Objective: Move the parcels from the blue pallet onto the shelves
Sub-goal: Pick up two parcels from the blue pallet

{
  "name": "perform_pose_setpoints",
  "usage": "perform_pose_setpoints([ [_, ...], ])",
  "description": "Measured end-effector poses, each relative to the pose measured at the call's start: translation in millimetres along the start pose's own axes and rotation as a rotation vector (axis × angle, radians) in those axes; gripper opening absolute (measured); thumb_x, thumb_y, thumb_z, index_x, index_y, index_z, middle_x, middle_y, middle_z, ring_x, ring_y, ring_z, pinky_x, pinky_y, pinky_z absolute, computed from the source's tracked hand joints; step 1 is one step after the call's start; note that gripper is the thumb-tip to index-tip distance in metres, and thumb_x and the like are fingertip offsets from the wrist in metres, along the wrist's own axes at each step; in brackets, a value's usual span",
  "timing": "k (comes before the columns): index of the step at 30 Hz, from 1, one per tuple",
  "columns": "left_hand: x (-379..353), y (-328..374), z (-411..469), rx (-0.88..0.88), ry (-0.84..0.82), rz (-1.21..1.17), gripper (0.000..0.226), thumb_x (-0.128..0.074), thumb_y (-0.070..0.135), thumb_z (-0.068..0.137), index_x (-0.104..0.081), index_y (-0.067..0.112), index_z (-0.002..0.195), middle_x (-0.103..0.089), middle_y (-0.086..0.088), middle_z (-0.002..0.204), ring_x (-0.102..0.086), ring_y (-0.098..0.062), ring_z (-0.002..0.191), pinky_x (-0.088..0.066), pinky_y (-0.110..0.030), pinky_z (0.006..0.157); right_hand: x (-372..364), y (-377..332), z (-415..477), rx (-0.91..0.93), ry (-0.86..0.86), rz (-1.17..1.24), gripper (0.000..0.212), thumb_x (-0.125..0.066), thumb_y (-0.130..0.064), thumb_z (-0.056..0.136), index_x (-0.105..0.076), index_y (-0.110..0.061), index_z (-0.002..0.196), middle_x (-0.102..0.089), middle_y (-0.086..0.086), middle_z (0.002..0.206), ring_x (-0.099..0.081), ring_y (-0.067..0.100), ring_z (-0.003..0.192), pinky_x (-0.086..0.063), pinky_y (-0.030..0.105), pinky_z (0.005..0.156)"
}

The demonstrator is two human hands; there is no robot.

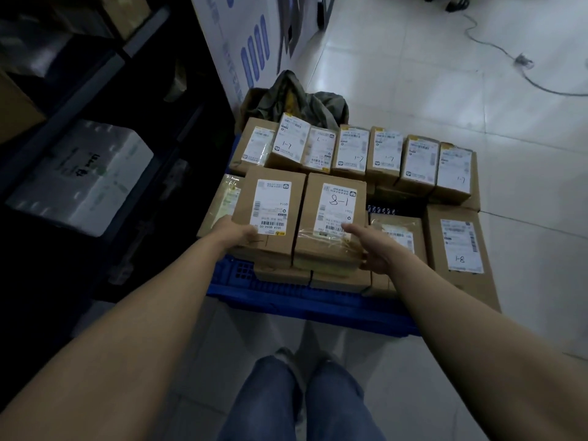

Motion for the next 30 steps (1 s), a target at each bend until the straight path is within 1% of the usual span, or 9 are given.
perform_pose_setpoints([
  [6,8,-9,10,0.077,0.027,-0.221,0.035,-0.063,0.023,0.082,-0.053,0.011,0.113,-0.061,-0.013,0.115,-0.059,-0.030,0.104,-0.050,-0.046,0.092,3,3,6,0.014,0.028,0.159,0.073,-0.071,-0.038,0.080,-0.035,-0.021,0.141,-0.054,0.015,0.128,-0.059,0.033,0.108,-0.050,0.052,0.090],
  [9,8,-16,7,0.120,0.019,-0.297,0.029,-0.062,0.031,0.083,-0.043,0.018,0.102,-0.057,-0.013,0.114,-0.058,-0.030,0.102,-0.052,-0.046,0.086,-1,7,2,-0.002,0.024,0.190,0.070,-0.068,-0.042,0.082,-0.034,-0.021,0.140,-0.052,0.016,0.131,-0.057,0.035,0.110,-0.051,0.046,0.076],
  [13,3,-30,1,0.150,-0.012,-0.385,0.040,-0.064,0.032,0.084,-0.036,0.018,0.110,-0.058,-0.015,0.112,-0.061,-0.028,0.091,-0.055,-0.043,0.073,-2,9,1,0.009,0.014,0.204,0.070,-0.066,-0.043,0.082,-0.033,-0.022,0.141,-0.053,0.015,0.128,-0.057,0.035,0.106,-0.050,0.044,0.074],
  [16,-5,-40,1,0.160,-0.060,-0.423,0.060,-0.066,0.034,0.082,-0.037,0.013,0.130,-0.061,-0.017,0.117,-0.063,-0.034,0.100,-0.056,-0.041,0.070,-3,11,3,0.027,0.008,0.150,0.072,-0.068,-0.042,0.081,-0.032,-0.022,0.140,-0.051,0.015,0.130,-0.059,0.032,0.102,-0.055,0.040,0.068],
  [19,-14,-46,2,0.152,-0.087,-0.452,0.062,-0.064,0.036,0.083,-0.040,0.010,0.135,-0.061,-0.020,0.120,-0.063,-0.035,0.100,-0.053,-0.036,0.064,-4,17,7,0.043,0.000,0.095,0.076,-0.068,-0.042,0.082,-0.028,-0.022,0.144,-0.050,0.014,0.131,-0.060,0.032,0.103,-0.056,0.041,0.081],
  [22,-17,-50,2,0.151,-0.078,-0.466,0.062,-0.062,0.038,0.083,-0.041,0.009,0.134,-0.062,-0.020,0.120,-0.062,-0.034,0.098,-0.051,-0.035,0.064,-9,17,3,0.025,-0.084,0.055,0.066,-0.065,-0.045,0.083,-0.040,-0.018,0.138,-0.058,0.013,0.123,-0.063,0.026,0.092,-0.055,0.030,0.063],
  [24,-16,-52,3,0.135,-0.074,-0.422,0.062,-0.062,0.039,0.082,-0.043,0.010,0.133,-0.063,-0.018,0.118,-0.061,-0.034,0.103,-0.050,-0.035,0.068,-9,16,2,0.037,-0.091,0.047,0.068,-0.065,-0.044,0.084,-0.035,-0.021,0.140,-0.054,0.013,0.120,-0.061,0.026,0.090,-0.053,0.025,0.051],
  [26,-15,-50,-1,0.119,-0.104,-0.402,0.050,-0.059,0.039,0.083,-0.053,0.013,0.125,-0.069,-0.012,0.105,-0.065,-0.029,0.094,-0.050,-0.033,0.070,-8,13,-1,0.076,-0.089,0.051,0.068,-0.063,-0.041,0.086,-0.029,-0.027,0.142,-0.052,0.010,0.115,-0.059,0.027,0.088,-0.051,0.023,0.043],
  [30,-6,-36,-13,0.120,-0.212,-0.424,0.027,-0.057,0.041,0.083,-0.068,0.022,0.099,-0.074,-0.001,0.073,-0.066,-0.018,0.064,-0.050,-0.028,0.059,-4,6,-12,0.131,-0.078,0.101,0.066,-0.065,-0.039,0.085,-0.030,-0.032,0.140,-0.053,0.011,0.121,-0.058,0.028,0.088,-0.052,0.029,0.047],
])
Point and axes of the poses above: each hand's wrist, its own z-axis towards the middle knuckle, its own x-axis out of the back of the hand, y = z × x, the point moved 5 cm from there along z, towards the middle knuckle
